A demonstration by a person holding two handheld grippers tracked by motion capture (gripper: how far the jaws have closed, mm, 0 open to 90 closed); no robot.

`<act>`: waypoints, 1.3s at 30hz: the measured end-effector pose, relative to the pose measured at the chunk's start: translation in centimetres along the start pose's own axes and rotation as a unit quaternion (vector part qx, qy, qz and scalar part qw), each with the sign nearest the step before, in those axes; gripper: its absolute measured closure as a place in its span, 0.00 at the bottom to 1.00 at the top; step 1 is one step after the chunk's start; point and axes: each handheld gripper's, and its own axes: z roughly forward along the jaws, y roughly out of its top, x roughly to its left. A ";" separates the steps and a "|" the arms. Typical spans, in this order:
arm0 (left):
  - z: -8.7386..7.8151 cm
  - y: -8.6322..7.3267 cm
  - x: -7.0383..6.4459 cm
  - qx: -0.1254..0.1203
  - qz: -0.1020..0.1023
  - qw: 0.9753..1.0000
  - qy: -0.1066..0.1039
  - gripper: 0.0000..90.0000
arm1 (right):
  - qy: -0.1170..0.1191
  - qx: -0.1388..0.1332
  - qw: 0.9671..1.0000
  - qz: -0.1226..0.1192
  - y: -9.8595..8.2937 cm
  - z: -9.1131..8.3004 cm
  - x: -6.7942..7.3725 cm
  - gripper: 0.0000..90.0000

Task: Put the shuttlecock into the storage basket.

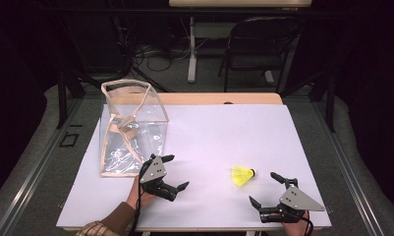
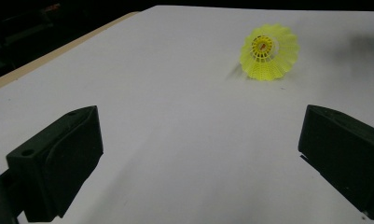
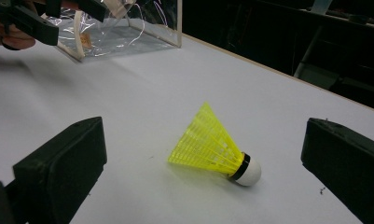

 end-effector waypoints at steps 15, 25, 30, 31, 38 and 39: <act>3.3 2.0 -0.1 0.006 0.013 0.999 -0.032 0.00 | 0.000 0.002 1.000 0.001 -0.1 0.1 -0.1 0.00; 5.6 2.9 -0.4 0.016 0.019 0.998 -0.052 0.00 | 0.000 0.005 1.000 0.001 -0.2 0.0 -0.2 0.00; 6.6 3.4 -0.6 0.021 0.023 0.998 -0.058 0.00 | 0.000 0.006 1.000 0.001 -0.2 0.1 -0.2 0.00; 6.8 3.5 -0.6 0.023 0.024 0.998 -0.059 0.00 | 0.001 0.006 1.000 0.001 -0.2 0.1 -0.2 0.00; 8.2 4.3 -0.8 0.031 0.027 0.997 -0.064 0.00 | 0.001 0.007 1.000 0.002 -0.2 0.1 -0.2 0.00; 8.4 4.5 -0.9 0.032 0.027 0.997 -0.066 0.00 | 0.002 0.007 1.000 0.002 -0.2 0.1 -0.2 0.00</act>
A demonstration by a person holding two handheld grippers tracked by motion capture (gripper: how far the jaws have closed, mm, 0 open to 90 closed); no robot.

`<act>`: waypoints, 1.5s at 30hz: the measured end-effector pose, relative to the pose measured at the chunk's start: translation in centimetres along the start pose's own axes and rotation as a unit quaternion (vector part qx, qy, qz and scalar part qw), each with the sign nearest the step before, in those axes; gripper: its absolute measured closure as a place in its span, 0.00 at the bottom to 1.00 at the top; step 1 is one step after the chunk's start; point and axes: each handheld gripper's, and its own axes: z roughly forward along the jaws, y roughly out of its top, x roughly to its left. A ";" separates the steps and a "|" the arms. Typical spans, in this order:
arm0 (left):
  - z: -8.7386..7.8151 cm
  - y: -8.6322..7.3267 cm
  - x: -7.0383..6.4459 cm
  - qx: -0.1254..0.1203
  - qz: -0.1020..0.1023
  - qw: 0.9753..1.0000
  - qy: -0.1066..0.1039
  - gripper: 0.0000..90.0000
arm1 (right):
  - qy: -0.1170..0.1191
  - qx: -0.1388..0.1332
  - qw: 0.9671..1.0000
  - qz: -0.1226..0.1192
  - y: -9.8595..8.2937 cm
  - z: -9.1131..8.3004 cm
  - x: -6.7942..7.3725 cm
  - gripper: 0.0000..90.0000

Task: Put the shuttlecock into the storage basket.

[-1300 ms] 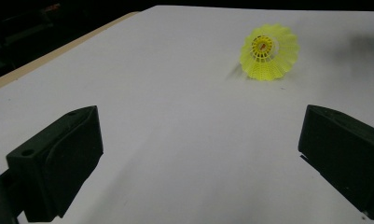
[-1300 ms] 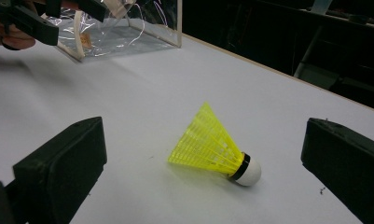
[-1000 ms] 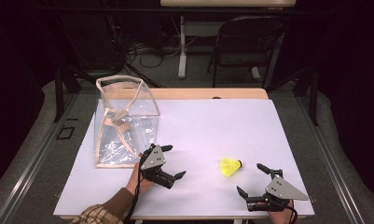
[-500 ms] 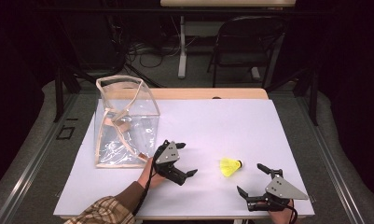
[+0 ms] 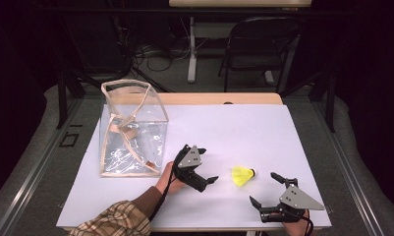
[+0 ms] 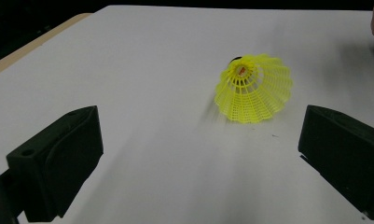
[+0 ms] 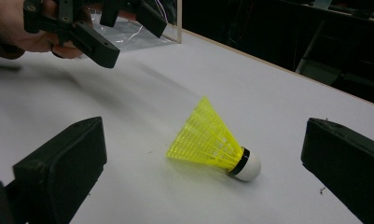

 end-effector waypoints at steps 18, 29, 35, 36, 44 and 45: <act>3.6 1.7 0.0 0.040 0.017 0.999 -0.033 0.03 | 0.004 0.003 1.000 0.001 0.0 0.0 0.0 0.00; 4.8 2.3 0.0 0.054 0.032 0.997 -0.050 0.22 | 0.005 0.004 1.000 0.001 -0.1 0.0 0.0 0.00; 5.6 2.5 -0.1 0.062 0.039 0.995 -0.062 0.32 | 0.007 0.005 1.000 0.001 -0.1 0.1 0.0 0.00; 5.7 2.5 -0.2 0.062 0.038 0.995 -0.065 0.33 | 0.007 0.006 1.000 0.001 -0.1 0.1 0.0 0.00; 6.5 2.9 -0.3 0.069 0.049 0.993 -0.076 0.49 | 0.007 0.006 1.000 0.001 -0.1 0.2 0.0 0.00; 6.6 2.8 -0.3 0.069 0.050 0.993 -0.078 0.51 | 0.007 0.006 1.000 0.002 -0.1 0.2 0.0 0.00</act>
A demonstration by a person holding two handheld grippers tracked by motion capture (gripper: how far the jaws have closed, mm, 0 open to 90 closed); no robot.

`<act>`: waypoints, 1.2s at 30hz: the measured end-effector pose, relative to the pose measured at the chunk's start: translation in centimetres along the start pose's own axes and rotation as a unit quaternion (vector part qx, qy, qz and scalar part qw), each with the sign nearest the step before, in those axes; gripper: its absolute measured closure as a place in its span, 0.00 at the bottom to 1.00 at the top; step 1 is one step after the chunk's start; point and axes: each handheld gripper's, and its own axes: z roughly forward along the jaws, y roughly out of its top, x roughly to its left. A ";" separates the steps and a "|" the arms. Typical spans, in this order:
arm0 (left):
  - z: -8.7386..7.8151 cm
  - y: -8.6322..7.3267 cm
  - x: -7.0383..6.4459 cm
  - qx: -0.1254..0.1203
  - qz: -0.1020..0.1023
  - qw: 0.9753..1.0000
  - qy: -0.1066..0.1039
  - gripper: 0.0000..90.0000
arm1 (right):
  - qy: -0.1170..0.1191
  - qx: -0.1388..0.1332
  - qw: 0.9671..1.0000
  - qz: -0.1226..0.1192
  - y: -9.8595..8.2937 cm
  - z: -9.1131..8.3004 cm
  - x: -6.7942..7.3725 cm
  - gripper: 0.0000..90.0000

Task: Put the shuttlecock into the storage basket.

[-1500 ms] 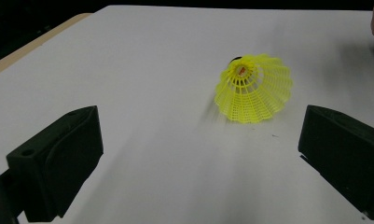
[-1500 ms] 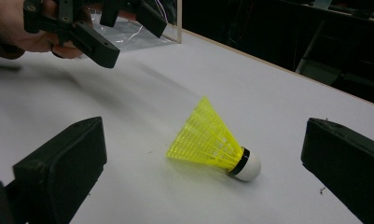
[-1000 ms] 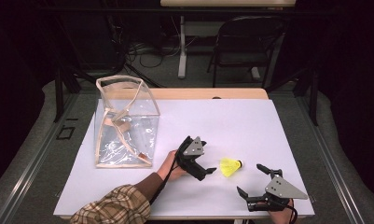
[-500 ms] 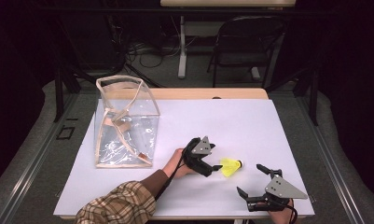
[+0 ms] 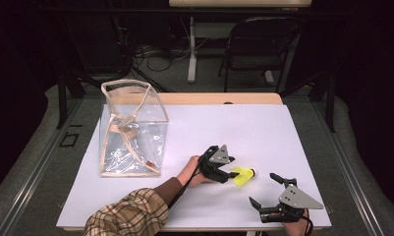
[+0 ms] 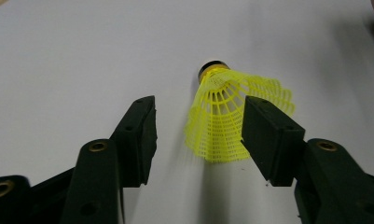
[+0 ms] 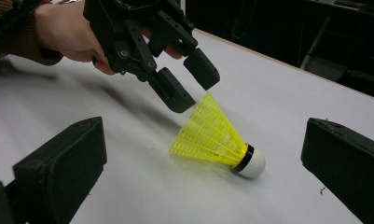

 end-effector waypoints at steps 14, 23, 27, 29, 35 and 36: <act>0.9 -0.1 0.4 0.003 0.006 1.000 -0.020 0.73 | 0.002 0.004 1.000 0.002 0.0 0.0 0.0 0.00; 1.3 -0.1 0.7 0.002 0.011 1.000 -0.027 0.82 | 0.003 0.007 1.000 0.000 0.0 0.1 0.0 0.00; 1.4 -0.1 0.8 0.001 0.018 0.999 -0.028 0.87 | 0.002 0.007 1.000 0.001 -0.1 0.1 0.0 0.00; 1.4 -0.1 0.7 -0.001 0.021 0.999 -0.028 0.89 | 0.002 0.008 1.000 0.001 -0.1 0.1 0.0 0.00; 1.4 0.0 0.7 -0.003 0.035 0.999 -0.029 0.97 | 0.002 0.009 1.000 0.001 -0.1 0.1 0.0 0.00; 1.4 0.0 0.7 -0.005 0.039 0.999 -0.032 0.98 | 0.002 0.009 1.000 0.001 -0.1 0.1 0.0 0.00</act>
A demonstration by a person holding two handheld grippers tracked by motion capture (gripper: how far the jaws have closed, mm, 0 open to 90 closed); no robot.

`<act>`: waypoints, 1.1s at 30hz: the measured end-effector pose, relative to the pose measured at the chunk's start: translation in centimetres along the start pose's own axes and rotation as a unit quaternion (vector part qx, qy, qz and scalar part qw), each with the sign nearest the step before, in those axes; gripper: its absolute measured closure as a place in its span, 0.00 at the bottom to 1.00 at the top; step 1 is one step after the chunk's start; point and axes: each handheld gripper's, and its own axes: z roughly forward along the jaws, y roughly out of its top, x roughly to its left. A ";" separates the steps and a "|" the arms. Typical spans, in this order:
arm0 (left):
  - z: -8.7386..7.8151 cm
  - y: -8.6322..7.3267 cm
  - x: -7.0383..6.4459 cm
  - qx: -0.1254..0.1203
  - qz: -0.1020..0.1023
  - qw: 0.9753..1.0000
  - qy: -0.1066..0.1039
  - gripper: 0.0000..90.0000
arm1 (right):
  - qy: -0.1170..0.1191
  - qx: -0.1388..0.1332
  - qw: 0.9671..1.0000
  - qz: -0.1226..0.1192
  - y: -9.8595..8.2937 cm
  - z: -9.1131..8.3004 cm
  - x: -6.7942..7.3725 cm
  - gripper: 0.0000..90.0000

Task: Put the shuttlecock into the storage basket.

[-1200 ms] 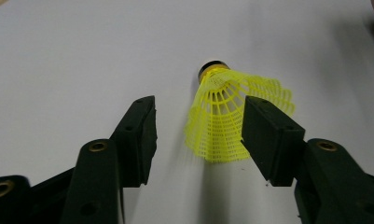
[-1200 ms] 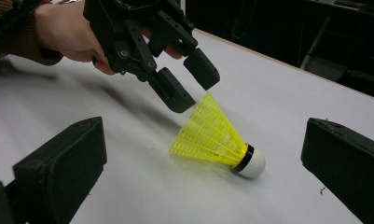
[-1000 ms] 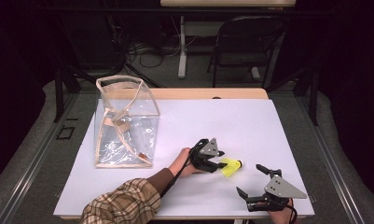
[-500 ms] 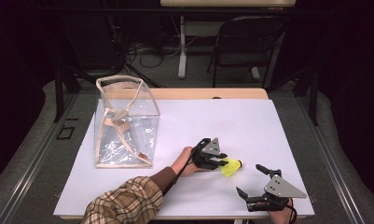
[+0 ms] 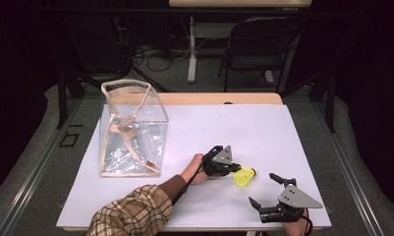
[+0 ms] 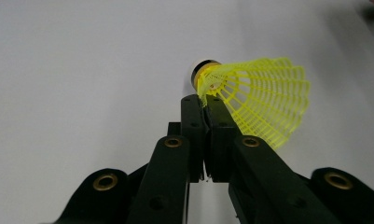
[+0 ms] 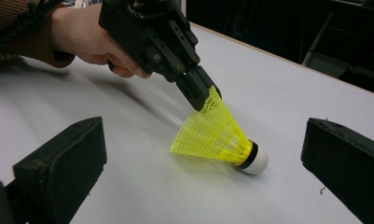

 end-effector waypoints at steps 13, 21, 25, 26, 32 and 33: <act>-0.6 0.5 -0.2 -0.010 0.019 1.000 -0.003 0.99 | -0.003 0.000 1.000 0.000 0.0 0.0 0.0 0.00; -1.2 0.6 -0.1 -0.017 0.010 1.000 0.000 0.99 | -0.004 0.000 1.000 0.001 0.0 0.0 0.0 0.00; -1.6 0.7 0.0 -0.022 0.005 1.000 0.004 0.99 | -0.004 0.000 1.000 0.000 0.0 0.0 0.0 0.00; -1.7 0.7 0.0 -0.024 0.003 1.000 0.005 0.99 | -0.004 0.000 1.000 0.001 0.0 0.0 0.0 0.00; -2.4 0.9 0.0 -0.031 -0.004 0.999 0.012 0.99 | -0.004 0.000 1.000 0.001 0.0 0.0 -0.1 0.00; -2.5 0.9 0.0 -0.030 -0.005 0.999 0.013 0.99 | -0.004 0.000 1.000 0.001 0.0 0.0 -0.1 0.00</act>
